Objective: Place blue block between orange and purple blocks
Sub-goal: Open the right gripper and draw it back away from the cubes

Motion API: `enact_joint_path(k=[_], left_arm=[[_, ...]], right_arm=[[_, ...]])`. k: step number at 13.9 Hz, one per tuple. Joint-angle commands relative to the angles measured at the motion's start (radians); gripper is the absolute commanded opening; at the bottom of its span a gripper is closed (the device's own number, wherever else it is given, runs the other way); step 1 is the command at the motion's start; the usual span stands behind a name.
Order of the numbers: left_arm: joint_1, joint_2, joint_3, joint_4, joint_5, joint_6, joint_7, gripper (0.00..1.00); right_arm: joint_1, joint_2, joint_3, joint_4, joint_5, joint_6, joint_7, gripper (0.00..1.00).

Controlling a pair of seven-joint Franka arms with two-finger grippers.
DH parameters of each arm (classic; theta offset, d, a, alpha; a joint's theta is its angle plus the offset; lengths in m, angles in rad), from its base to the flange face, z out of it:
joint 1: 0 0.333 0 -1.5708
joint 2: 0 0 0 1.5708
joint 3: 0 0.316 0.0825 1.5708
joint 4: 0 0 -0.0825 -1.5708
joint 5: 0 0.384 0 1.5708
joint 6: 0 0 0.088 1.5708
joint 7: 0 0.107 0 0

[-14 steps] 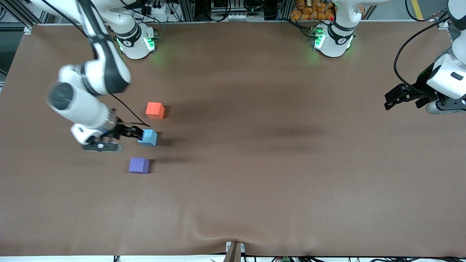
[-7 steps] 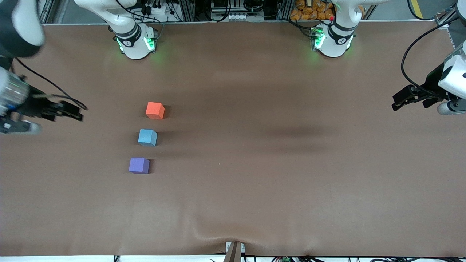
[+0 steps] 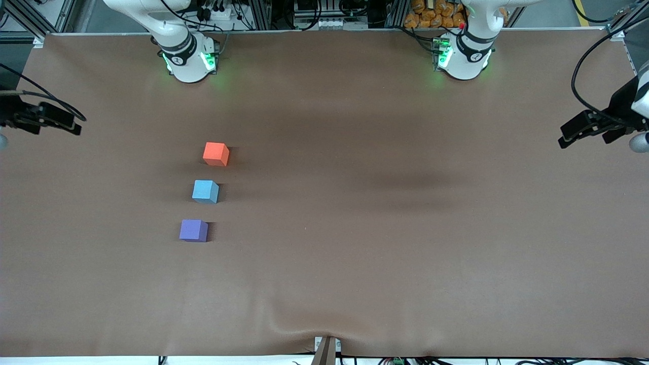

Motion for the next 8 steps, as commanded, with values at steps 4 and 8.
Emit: enact_joint_path(k=[4, 8], left_arm=[[0.006, 0.001, -0.008, 0.018, 0.009, -0.026, 0.075, 1.0], [0.018, 0.003, -0.003, 0.016, 0.009, -0.026, 0.078, 1.0]], right_arm=[[0.003, -0.034, -0.005, 0.005, -0.025, -0.042, -0.02, 1.0], [0.003, -0.035, -0.001, 0.005, -0.033, -0.053, -0.019, 1.0]])
